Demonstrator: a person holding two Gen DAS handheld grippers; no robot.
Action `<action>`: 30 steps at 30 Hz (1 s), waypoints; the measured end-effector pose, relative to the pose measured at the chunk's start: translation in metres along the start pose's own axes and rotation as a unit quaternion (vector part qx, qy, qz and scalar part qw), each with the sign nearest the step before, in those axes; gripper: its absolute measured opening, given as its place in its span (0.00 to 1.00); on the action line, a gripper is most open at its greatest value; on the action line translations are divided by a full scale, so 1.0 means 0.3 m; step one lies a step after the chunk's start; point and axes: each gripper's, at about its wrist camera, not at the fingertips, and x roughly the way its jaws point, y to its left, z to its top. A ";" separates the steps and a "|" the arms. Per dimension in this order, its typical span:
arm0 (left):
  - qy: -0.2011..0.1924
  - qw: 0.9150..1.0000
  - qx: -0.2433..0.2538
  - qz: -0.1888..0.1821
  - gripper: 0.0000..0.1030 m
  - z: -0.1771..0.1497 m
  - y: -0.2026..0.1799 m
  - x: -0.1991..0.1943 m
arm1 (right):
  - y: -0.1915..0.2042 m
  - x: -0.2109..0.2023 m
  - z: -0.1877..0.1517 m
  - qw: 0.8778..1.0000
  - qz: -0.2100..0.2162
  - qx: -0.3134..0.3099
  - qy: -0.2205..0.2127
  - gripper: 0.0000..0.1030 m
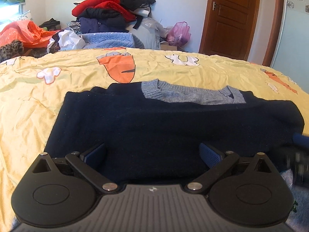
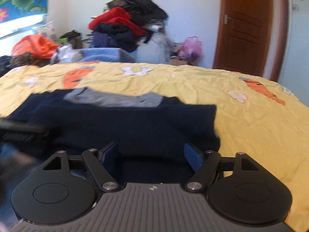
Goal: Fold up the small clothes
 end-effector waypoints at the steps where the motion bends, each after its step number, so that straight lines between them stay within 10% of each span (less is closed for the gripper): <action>1: 0.000 1.000 0.000 0.000 1.00 0.001 0.000 0.001 | 0.000 0.009 -0.018 1.000 -0.005 -0.003 0.008 0.83; 30: 0.018 0.999 0.043 0.004 1.00 -0.180 -0.043 -0.206 | 0.031 -0.101 -0.101 0.999 0.003 0.016 0.043 1.00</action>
